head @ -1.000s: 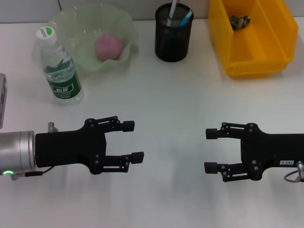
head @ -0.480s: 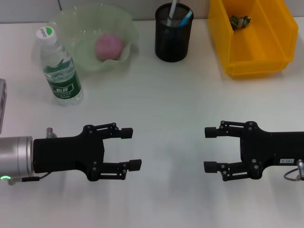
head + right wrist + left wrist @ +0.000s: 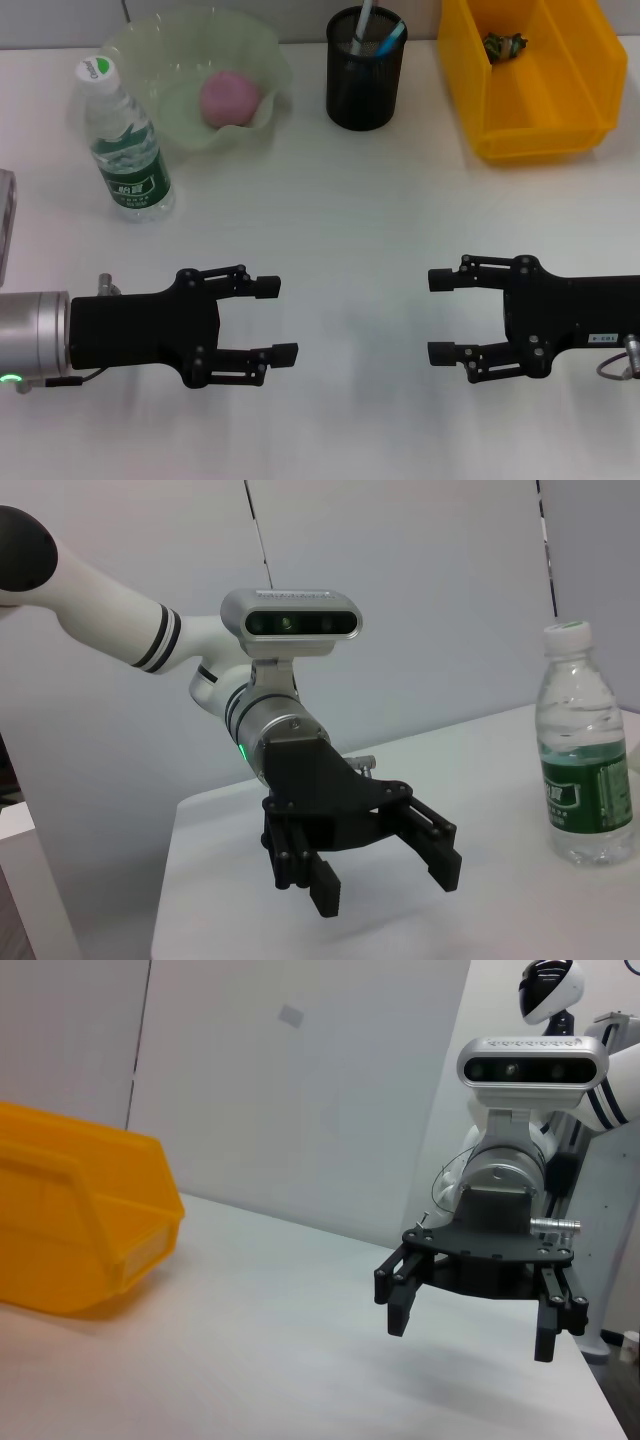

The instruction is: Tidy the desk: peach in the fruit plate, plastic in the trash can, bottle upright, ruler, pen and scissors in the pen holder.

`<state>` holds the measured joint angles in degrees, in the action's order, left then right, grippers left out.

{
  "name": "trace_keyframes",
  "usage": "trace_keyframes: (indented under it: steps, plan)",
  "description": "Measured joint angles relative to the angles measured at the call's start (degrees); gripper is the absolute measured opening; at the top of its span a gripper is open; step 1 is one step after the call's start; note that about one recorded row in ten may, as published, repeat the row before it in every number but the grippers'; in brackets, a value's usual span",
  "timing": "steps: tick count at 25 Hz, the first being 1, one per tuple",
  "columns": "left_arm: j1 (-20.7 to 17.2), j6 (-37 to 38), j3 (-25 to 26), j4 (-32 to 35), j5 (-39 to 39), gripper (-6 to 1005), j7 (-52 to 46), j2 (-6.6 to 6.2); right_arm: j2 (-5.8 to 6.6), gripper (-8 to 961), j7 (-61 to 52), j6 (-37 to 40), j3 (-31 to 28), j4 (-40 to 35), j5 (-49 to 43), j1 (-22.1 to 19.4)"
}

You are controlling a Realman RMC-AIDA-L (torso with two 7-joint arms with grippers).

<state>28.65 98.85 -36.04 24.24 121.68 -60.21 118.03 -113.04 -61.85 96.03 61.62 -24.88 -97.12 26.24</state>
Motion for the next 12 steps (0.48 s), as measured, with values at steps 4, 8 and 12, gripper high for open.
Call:
trace_keyframes:
  steps: [4,8,12]
  plan:
    - [0.14,0.03,0.00,0.02,0.36,813,0.00,0.00,-0.09,823,-0.03,0.03,0.00,0.00,0.00,0.12]
    - [0.24,0.09,0.00,0.05,0.39,813,0.00,0.00,-0.11,823,-0.04,0.06,-0.01,0.01,0.00,0.13]
    - [0.55,0.11,0.00,0.11,0.41,813,0.00,0.00,-0.13,823,-0.04,0.21,-0.01,0.01,0.00,0.24]
